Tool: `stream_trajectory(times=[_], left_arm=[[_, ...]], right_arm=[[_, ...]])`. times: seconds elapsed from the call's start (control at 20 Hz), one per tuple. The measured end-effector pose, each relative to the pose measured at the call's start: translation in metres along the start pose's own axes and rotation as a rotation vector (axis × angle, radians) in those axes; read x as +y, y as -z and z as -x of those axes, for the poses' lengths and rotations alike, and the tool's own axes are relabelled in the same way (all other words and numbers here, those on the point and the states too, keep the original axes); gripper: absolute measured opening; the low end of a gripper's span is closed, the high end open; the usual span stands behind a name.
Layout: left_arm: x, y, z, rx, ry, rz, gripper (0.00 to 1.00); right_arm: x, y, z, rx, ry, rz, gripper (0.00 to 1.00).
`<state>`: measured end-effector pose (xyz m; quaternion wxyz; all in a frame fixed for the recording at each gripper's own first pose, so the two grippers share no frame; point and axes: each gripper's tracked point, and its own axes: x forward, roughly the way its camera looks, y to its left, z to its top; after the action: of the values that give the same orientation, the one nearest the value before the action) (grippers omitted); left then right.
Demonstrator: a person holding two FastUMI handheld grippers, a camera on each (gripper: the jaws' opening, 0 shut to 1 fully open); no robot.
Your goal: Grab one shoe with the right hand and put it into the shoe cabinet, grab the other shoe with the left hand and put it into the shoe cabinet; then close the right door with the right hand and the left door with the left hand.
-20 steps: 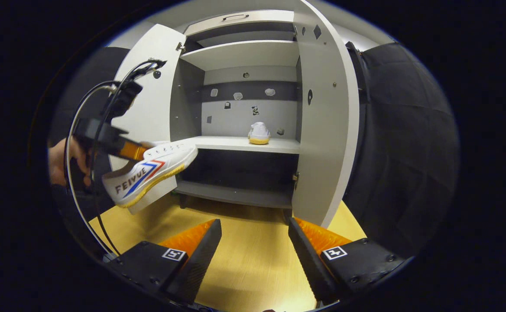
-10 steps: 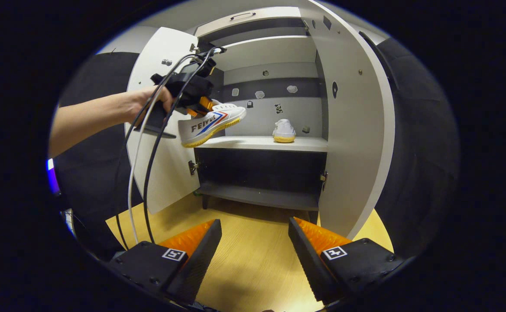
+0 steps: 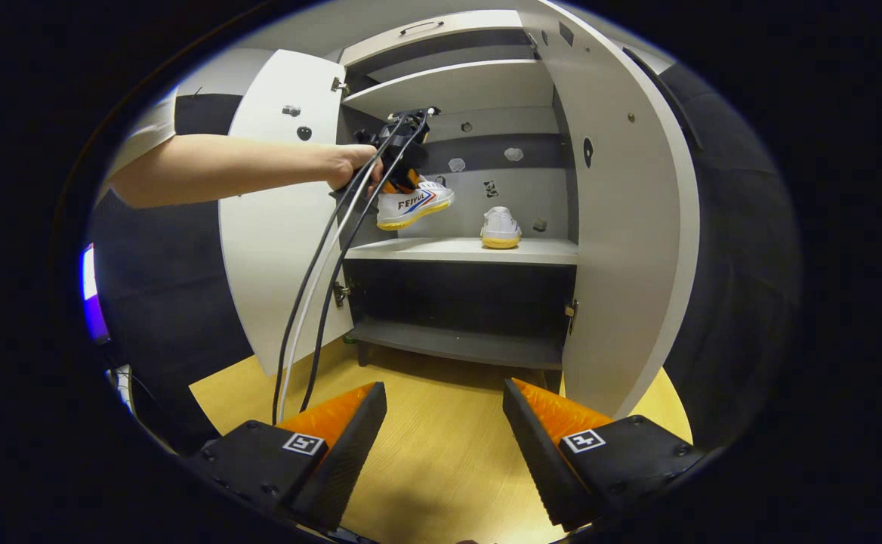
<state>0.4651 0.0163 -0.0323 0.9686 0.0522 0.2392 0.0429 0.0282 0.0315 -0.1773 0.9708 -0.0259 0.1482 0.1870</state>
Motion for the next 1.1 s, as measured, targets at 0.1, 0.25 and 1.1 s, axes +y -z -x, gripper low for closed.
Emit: stream_trajectory(times=[0.1, 0.25, 1.1], left_arm=[[-0.003, 0.005, -0.016, 0.034, -0.01, -0.058, 0.05], [-0.014, 0.017, -0.034, 0.088, -0.002, -0.094, 0.05], [-0.022, 0.021, 0.022, 0.04, 0.085, -0.027, 0.72]], right_arm=[[-0.002, 0.0, 0.0, 0.002, 0.027, 0.005, 0.98], [-0.014, 0.004, 0.002, 0.01, 0.048, -0.002, 0.98], [-0.021, 0.005, 0.014, 0.019, 0.131, 0.0, 0.98]])
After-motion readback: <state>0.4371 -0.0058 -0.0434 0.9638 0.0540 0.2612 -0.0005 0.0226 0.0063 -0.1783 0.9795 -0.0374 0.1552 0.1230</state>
